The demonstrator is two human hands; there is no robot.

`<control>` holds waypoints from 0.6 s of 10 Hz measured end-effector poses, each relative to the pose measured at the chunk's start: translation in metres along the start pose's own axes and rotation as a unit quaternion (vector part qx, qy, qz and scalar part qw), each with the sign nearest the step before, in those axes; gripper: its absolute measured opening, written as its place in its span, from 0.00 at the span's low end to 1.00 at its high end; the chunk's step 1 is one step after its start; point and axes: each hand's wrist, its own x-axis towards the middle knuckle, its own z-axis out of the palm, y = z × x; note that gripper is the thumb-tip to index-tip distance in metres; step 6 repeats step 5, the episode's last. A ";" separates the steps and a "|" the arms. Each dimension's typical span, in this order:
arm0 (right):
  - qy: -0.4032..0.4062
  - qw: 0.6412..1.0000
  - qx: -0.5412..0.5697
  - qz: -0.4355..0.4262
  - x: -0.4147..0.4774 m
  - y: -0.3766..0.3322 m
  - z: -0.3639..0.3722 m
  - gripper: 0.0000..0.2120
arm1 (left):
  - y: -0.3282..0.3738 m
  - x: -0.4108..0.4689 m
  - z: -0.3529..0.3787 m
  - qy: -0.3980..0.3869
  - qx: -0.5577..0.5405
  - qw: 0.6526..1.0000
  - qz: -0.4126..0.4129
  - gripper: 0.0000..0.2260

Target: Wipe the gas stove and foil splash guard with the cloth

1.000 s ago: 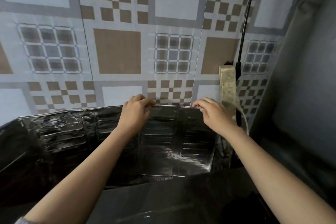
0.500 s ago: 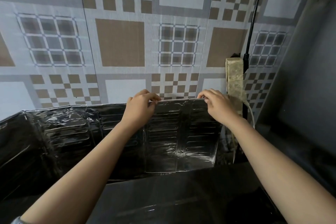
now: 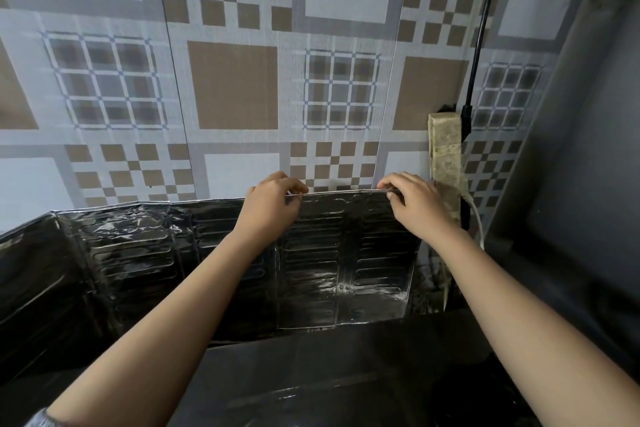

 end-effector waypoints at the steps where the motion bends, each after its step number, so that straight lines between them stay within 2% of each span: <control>1: -0.005 1.000 -0.002 0.003 -0.001 -0.002 -0.001 0.10 | 0.001 0.000 -0.002 -0.004 -0.002 1.000 0.000 0.10; 4: -0.057 0.997 -0.011 0.057 -0.006 -0.027 -0.019 0.16 | 0.018 -0.010 -0.011 -0.041 0.038 0.998 0.009 0.16; 6: -0.053 0.996 -0.010 0.071 -0.009 -0.038 -0.028 0.18 | 0.025 -0.013 -0.019 -0.037 0.048 0.998 0.010 0.17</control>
